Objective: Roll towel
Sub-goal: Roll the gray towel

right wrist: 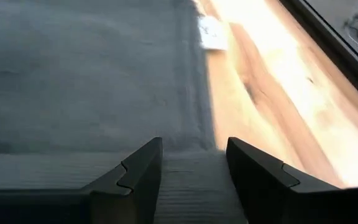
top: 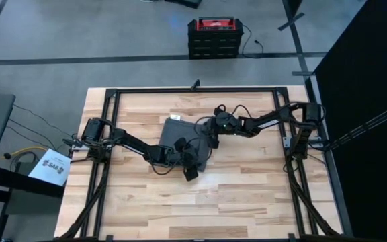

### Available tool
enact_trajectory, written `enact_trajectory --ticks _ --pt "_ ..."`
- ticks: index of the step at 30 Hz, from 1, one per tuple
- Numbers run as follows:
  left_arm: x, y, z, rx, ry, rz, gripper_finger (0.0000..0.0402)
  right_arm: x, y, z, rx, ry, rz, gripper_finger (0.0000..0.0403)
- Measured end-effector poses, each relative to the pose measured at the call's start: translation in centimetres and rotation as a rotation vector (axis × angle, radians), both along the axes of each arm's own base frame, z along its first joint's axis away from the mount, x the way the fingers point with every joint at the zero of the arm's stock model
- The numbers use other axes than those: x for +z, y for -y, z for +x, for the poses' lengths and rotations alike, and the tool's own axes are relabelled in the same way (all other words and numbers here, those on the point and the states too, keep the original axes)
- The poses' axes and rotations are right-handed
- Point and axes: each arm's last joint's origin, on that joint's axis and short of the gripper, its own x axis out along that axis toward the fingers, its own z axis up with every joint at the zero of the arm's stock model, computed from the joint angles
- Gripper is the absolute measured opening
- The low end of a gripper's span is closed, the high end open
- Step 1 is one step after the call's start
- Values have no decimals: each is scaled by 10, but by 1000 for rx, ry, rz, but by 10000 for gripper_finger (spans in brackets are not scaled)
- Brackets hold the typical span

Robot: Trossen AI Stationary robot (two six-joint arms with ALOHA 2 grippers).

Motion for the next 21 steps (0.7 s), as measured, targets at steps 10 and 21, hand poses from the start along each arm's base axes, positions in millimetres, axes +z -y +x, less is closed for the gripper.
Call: enact_trajectory --ticks 10,21 --pt "0 0 0 0 -2 1 279 -6 1 -6 -14 -83 18 171" --pt "0 0 0 -3 -4 3 279 43 -14 -14 7 -27 -90 171"
